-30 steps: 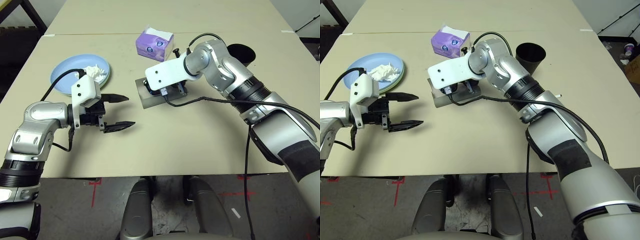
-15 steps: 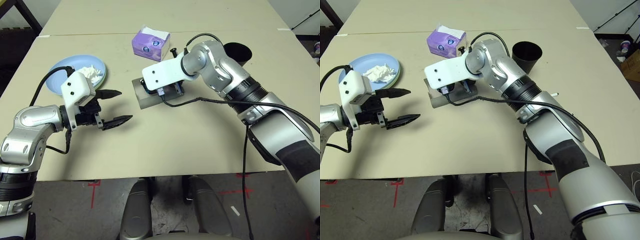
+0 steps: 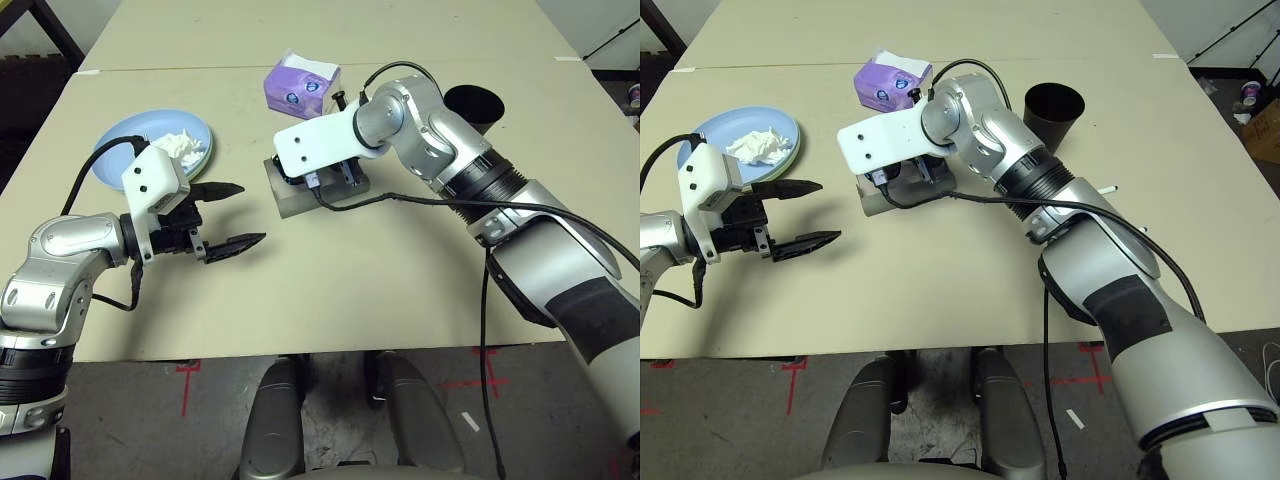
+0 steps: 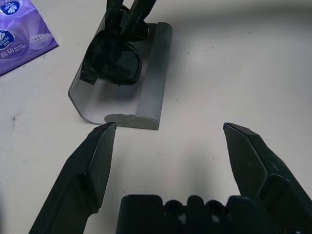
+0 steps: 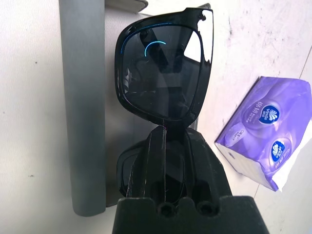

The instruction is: Organize and tidy the items on the table.

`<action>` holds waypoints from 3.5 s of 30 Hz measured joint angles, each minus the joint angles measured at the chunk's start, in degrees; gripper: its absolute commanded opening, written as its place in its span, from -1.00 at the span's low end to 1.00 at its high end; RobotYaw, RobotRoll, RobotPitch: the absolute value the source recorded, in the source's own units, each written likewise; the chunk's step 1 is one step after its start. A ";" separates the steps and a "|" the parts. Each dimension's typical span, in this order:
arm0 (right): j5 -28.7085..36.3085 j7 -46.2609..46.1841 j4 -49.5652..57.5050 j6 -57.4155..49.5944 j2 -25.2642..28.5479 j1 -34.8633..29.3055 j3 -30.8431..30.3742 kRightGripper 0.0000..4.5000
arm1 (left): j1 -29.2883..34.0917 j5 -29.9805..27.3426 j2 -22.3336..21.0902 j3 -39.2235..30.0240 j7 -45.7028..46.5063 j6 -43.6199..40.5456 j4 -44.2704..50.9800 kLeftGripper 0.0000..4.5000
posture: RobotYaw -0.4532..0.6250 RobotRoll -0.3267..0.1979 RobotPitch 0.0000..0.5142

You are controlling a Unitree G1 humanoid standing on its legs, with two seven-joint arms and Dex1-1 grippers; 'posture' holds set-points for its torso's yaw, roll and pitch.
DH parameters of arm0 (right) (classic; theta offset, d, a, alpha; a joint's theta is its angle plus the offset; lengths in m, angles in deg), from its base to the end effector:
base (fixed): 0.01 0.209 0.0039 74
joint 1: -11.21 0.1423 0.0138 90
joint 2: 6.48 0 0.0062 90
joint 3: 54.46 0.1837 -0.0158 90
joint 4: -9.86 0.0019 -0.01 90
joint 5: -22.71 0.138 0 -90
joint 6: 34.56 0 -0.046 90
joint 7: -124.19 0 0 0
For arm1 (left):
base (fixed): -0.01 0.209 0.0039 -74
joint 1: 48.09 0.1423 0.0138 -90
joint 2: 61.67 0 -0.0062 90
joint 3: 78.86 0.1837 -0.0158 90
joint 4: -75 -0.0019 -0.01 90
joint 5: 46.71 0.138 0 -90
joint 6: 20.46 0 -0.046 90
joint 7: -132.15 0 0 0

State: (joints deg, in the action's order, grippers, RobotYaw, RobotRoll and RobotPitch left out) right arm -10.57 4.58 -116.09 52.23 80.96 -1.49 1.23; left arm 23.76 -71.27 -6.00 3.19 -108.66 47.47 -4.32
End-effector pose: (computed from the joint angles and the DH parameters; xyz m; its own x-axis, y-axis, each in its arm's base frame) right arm 0.3368 -0.0305 0.2805 0.5796 0.5269 -0.6216 -0.5167 -0.3522 -0.7803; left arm 0.2355 0.2749 0.2105 0.5684 -0.7752 -0.2756 0.8084 0.4637 0.3627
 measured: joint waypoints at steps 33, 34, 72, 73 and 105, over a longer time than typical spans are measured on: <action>-4.28 -3.73 -3.56 -3.31 -2.87 -0.05 -1.26 -0.84 | -0.12 -0.10 -0.03 0.00 0.05 -0.23 -0.02 1.00 | -0.08 0.25 -0.08; -4.28 -3.72 -3.55 -3.31 -2.88 -0.05 -1.26 -0.84 | -0.12 -0.11 -0.03 0.00 0.05 -0.23 -0.02 1.00 | -0.08 0.25 -0.08; -5.16 2.23 3.28 -6.04 -2.22 -3.27 -3.13 0.11 | -0.69 -0.09 -0.03 -0.02 0.06 0.24 -0.40 1.00 | -0.10 0.25 -0.18; -4.97 2.51 3.34 -6.42 -2.24 -2.83 -3.07 0.28 | -0.75 -0.09 -0.03 -0.02 0.05 0.35 -0.47 1.00 | -0.11 0.25 -0.18; 28.99 12.89 22.61 -38.45 5.61 -11.74 26.60 0.98 | -8.51 2.28 0.23 2.99 -4.34 5.72 -12.67 1.00 | -0.20 0.25 -0.26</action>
State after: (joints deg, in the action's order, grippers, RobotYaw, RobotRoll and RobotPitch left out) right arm 18.41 17.48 -93.48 13.78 86.57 -13.23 27.83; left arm 15.25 -68.99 -5.77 6.18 -113.00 53.19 -16.99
